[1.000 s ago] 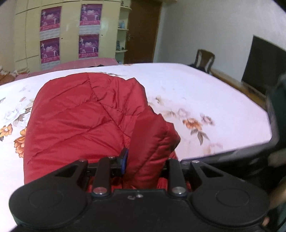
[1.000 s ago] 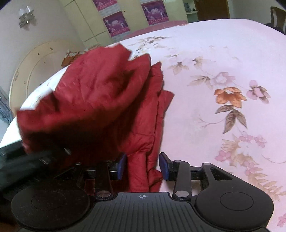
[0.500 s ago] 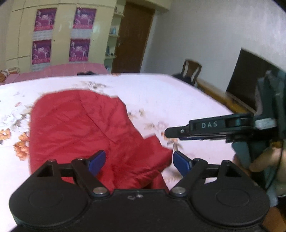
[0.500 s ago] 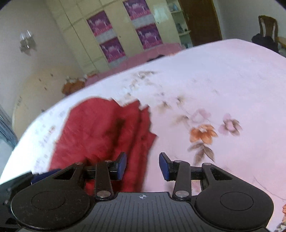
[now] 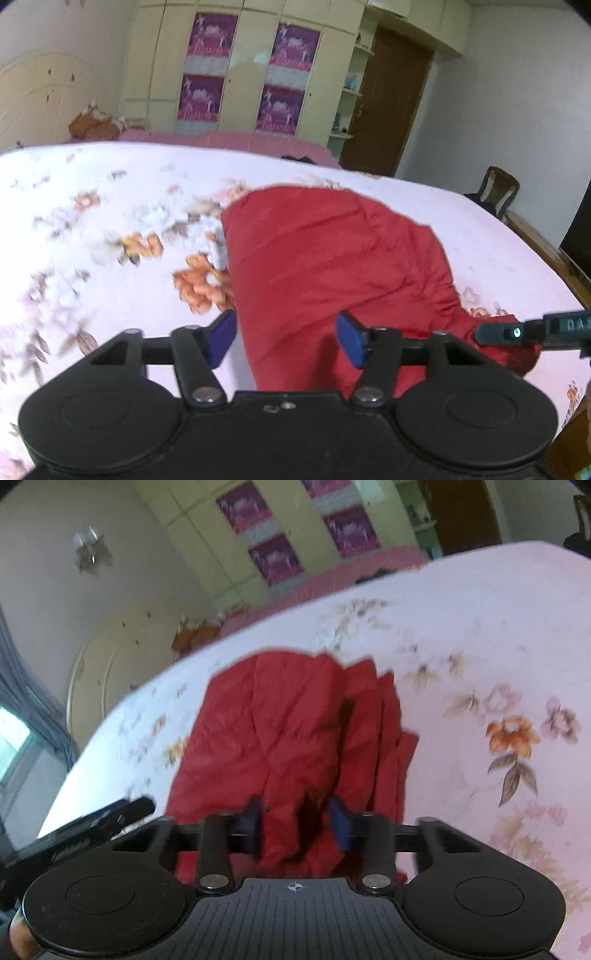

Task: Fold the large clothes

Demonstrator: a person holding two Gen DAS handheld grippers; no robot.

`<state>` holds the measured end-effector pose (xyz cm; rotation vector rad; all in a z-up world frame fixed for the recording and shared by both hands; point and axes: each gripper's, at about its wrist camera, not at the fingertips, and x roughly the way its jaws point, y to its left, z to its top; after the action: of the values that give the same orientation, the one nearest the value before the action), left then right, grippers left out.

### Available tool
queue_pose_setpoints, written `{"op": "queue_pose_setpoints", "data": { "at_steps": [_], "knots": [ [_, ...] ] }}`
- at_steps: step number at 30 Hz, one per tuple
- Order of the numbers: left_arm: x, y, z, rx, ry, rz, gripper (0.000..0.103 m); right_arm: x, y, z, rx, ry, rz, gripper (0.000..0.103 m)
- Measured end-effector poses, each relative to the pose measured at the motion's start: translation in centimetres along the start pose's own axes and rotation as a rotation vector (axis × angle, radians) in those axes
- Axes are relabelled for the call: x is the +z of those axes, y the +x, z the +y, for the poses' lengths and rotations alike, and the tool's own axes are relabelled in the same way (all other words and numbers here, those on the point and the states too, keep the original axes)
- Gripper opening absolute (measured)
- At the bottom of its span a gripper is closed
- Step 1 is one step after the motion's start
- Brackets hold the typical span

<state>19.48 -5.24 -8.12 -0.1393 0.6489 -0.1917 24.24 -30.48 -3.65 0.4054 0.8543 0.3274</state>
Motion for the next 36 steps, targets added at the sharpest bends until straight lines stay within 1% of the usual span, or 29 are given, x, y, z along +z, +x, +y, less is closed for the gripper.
{"op": "queue_pose_setpoints", "data": {
  "at_steps": [2, 3, 4, 6, 8, 11, 13, 14, 17, 20, 22, 23, 24, 25, 26, 27, 28, 30, 32, 36],
  "knots": [
    [-0.6, 0.9, -0.9, -0.023, 0.024, 0.010, 0.045, -0.6, 0.2, -0.3, -0.012, -0.005, 0.017, 0.034],
    [-0.9, 1.0, -1.4, -0.035, 0.042, 0.013, 0.043, -0.9, 0.2, -0.6, -0.007, -0.004, 0.028, 0.017],
    [-1.1, 1.2, -2.0, -0.042, 0.066, 0.013, 0.043, -1.2, 0.0, -0.9, -0.002, 0.004, 0.036, 0.011],
    [-1.6, 1.4, -2.5, -0.055, 0.094, 0.007, 0.043, -1.7, -0.6, -1.3, -0.007, -0.001, 0.033, 0.008],
    [-1.9, 1.7, -3.1, -0.073, 0.118, 0.009, 0.044, -2.2, -0.9, -1.9, -0.029, -0.007, 0.034, 0.007],
    [-2.8, 2.7, -3.8, -0.095, 0.165, 0.024, 0.045, -3.4, 0.8, -4.2, -0.086, 0.045, 0.080, 0.007],
    [-3.5, 3.4, -4.7, -0.076, 0.219, 0.025, 0.045, -4.0, 1.8, -5.0, -0.094, 0.053, 0.097, 0.007],
    [-3.7, 3.8, -4.7, -0.069, 0.226, 0.027, 0.045, -4.1, 2.0, -5.1, -0.096, 0.041, 0.096, 0.007],
    [-3.7, 4.2, -4.3, -0.073, 0.204, 0.046, 0.045, -4.4, 1.7, -5.0, -0.100, 0.011, 0.100, 0.008],
    [-3.5, 4.0, -4.8, -0.067, 0.213, 0.054, 0.045, -5.0, 1.7, -5.8, -0.074, 0.028, 0.101, 0.008],
    [-3.1, 3.8, -5.0, -0.056, 0.200, 0.066, 0.045, -4.7, 1.2, -5.5, -0.075, 0.014, 0.116, 0.009],
    [-2.7, 3.8, -5.0, -0.052, 0.187, 0.071, 0.046, -4.4, 0.9, -5.1, -0.079, -0.023, 0.126, 0.010],
    [-2.3, 3.7, -5.1, -0.050, 0.180, 0.078, 0.047, -4.2, 0.3, -4.6, -0.090, -0.053, 0.123, 0.015],
    [-2.0, 3.7, -5.1, -0.050, 0.180, 0.084, 0.055, -3.8, -0.3, -4.3, -0.104, -0.080, 0.111, 0.027],
    [-1.8, 3.7, -5.2, -0.050, 0.181, 0.087, 0.063, -3.5, -1.1, -4.1, -0.113, -0.104, 0.090, 0.034],
    [-1.7, 3.8, -5.3, -0.047, 0.184, 0.088, 0.064, -3.0, -2.1, -4.1, -0.117, -0.116, 0.059, 0.044],
    [-1.6, 3.8, -5.5, -0.046, 0.187, 0.088, 0.065, -2.6, -2.8, -4.3, -0.116, -0.113, 0.034, 0.047],
    [-1.3, 3.8, -5.8, -0.050, 0.191, 0.089, 0.065, -1.4, -4.1, -4.7, -0.098, -0.092, -0.016, 0.048],
    [-1.0, 3.7, -6.1, -0.050, 0.192, 0.082, 0.065, 0.0, -4.3, -5.0, -0.065, -0.065, -0.043, 0.048],
    [0.2, 2.8, -6.0, -0.047, 0.155, 0.043, 0.065, 2.6, -3.2, -5.4, -0.034, 0.004, -0.080, 0.048]
  ]
}}
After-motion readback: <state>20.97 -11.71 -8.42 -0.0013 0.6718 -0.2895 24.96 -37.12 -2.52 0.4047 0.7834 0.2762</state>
